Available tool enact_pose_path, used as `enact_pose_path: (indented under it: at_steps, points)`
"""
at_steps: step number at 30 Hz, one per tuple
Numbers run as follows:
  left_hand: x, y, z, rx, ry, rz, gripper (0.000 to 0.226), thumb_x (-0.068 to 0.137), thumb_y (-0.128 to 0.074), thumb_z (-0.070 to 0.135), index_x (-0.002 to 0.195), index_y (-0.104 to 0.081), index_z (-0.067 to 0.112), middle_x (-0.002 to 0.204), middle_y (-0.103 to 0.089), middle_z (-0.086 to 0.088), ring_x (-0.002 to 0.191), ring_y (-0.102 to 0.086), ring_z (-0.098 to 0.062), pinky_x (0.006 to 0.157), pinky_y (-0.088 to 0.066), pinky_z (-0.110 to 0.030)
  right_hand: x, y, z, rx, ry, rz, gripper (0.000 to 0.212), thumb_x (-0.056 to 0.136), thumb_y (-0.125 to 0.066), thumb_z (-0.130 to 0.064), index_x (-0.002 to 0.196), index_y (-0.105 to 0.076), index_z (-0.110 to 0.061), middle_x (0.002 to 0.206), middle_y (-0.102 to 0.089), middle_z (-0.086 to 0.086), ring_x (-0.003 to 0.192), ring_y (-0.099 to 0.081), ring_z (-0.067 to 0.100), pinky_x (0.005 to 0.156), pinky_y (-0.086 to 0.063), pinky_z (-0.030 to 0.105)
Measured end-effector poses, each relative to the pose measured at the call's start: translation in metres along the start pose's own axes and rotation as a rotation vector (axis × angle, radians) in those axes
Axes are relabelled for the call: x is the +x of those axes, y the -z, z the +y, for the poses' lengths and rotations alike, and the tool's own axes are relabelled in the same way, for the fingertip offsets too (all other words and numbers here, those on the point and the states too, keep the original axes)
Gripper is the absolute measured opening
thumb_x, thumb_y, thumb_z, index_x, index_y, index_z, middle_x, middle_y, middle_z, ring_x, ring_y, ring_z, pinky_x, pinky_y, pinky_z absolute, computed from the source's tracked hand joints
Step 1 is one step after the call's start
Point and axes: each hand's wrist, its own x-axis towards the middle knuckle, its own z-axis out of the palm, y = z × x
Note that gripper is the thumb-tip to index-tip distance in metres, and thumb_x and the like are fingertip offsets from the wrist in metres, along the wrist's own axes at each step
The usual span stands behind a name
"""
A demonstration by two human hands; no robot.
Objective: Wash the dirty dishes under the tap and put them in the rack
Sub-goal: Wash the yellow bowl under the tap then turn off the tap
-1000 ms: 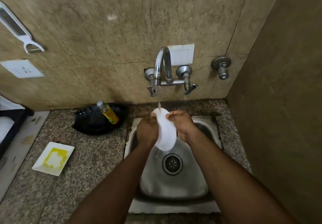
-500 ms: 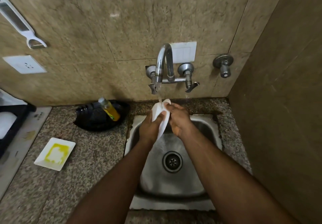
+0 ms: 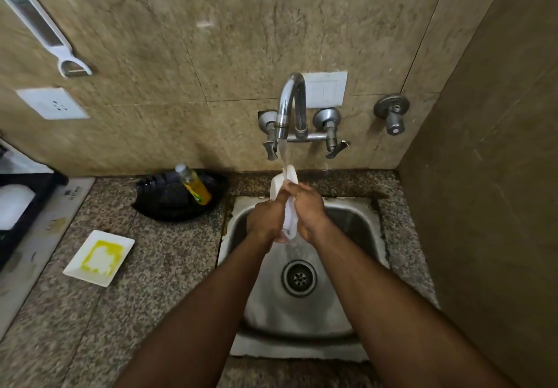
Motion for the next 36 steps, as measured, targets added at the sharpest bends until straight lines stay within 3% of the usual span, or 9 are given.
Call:
enact_pose_path:
  at_steps: [6, 9, 12, 14, 19, 23, 26, 31, 36]
  points:
    - [-0.005, 0.005, -0.021, 0.488, -0.287, 0.080, 0.095, 0.084, -0.031, 0.090, 0.153, -0.046, 0.027, 0.148, -0.054, -0.017, 0.137, -0.048, -0.037, 0.116, -0.037, -0.049, 0.012, -0.001, -0.015, 0.210, -0.135, 0.100, 0.014, 0.102, -0.054, -0.015, 0.105, -0.062, -0.003, 0.101, -0.067, 0.019, 0.088, -0.067, 0.034, 0.095, -0.055, 0.055]
    - [0.003, 0.006, -0.029, 0.232, -0.293, 0.085, 0.095, 0.078, -0.050, 0.090, 0.156, -0.039, 0.036, 0.150, -0.049, -0.013, 0.133, -0.053, -0.031, 0.113, -0.044, -0.047, 0.018, -0.003, -0.022, 0.287, -0.147, 0.082, 0.014, 0.102, -0.049, -0.004, 0.106, -0.060, 0.003, 0.097, -0.064, 0.022, 0.089, -0.063, 0.036, 0.097, -0.052, 0.057]
    - [0.005, 0.014, -0.032, -0.158, -0.285, 0.002, 0.079, 0.087, -0.079, 0.045, 0.154, -0.042, 0.028, 0.141, -0.058, 0.003, 0.122, -0.062, -0.017, 0.097, -0.055, -0.030, 0.020, -0.006, -0.020, 0.393, -0.150, 0.073, 0.019, 0.103, -0.046, -0.006, 0.114, -0.057, 0.005, 0.110, -0.062, 0.025, 0.096, -0.060, 0.041, 0.098, -0.048, 0.063]
    - [0.009, 0.022, -0.034, -0.332, -0.274, -0.035, 0.086, 0.081, -0.086, 0.030, 0.154, -0.041, 0.024, 0.138, -0.062, 0.003, 0.119, -0.066, -0.018, 0.096, -0.059, -0.038, 0.020, -0.003, -0.017, 0.459, -0.162, 0.102, 0.018, 0.104, -0.046, -0.010, 0.114, -0.056, 0.001, 0.106, -0.062, 0.024, 0.090, -0.060, 0.040, 0.089, -0.047, 0.064]
    - [0.014, 0.025, -0.034, -0.381, -0.214, -0.002, 0.088, 0.082, -0.077, 0.047, 0.157, -0.038, 0.018, 0.158, -0.047, -0.005, 0.136, -0.054, -0.023, 0.114, -0.046, -0.049, 0.025, 0.018, 0.001, 0.604, -0.185, 0.236, 0.037, 0.097, -0.058, -0.015, 0.133, -0.059, -0.005, 0.130, -0.063, 0.022, 0.113, -0.061, 0.040, 0.102, -0.048, 0.060]
    - [0.007, 0.017, -0.022, -0.383, -0.191, 0.017, 0.036, 0.105, -0.051, 0.011, 0.140, -0.056, 0.003, 0.143, -0.058, -0.024, 0.128, -0.059, -0.041, 0.108, -0.050, -0.050, 0.017, 0.026, 0.011, 0.704, -0.161, 0.237, 0.042, 0.097, -0.052, -0.009, 0.139, -0.055, -0.003, 0.140, -0.058, 0.021, 0.129, -0.053, 0.038, 0.115, -0.037, 0.056]
    - [0.009, 0.013, -0.016, -0.705, -0.052, 0.024, 0.038, 0.105, -0.042, -0.004, 0.140, -0.055, 0.000, 0.128, -0.067, -0.019, 0.104, -0.071, -0.029, 0.081, -0.062, -0.034, 0.016, 0.032, 0.011, 0.657, -0.135, 0.227, 0.041, 0.101, -0.048, -0.007, 0.141, -0.052, -0.001, 0.138, -0.058, 0.021, 0.128, -0.053, 0.040, 0.113, -0.039, 0.056]
    - [0.011, 0.012, -0.009, -0.772, 0.018, 0.076, 0.036, 0.099, -0.044, -0.004, 0.129, -0.064, 0.001, 0.123, -0.070, -0.020, 0.105, -0.069, -0.033, 0.073, -0.060, -0.038, 0.009, 0.046, 0.014, 0.529, -0.166, 0.214, 0.037, 0.103, -0.053, -0.011, 0.140, -0.055, -0.007, 0.134, -0.064, 0.016, 0.113, -0.063, 0.033, 0.098, -0.052, 0.051]
    - [0.010, 0.014, -0.011, -0.789, 0.027, 0.078, 0.034, 0.098, -0.041, 0.004, 0.118, -0.068, 0.007, 0.102, -0.073, -0.010, 0.097, -0.068, -0.036, 0.091, -0.057, -0.058, 0.006, 0.053, 0.023, 0.360, -0.188, 0.160, 0.035, 0.104, -0.051, -0.014, 0.138, -0.056, -0.007, 0.131, -0.066, 0.014, 0.107, -0.064, 0.029, 0.076, -0.057, 0.041]
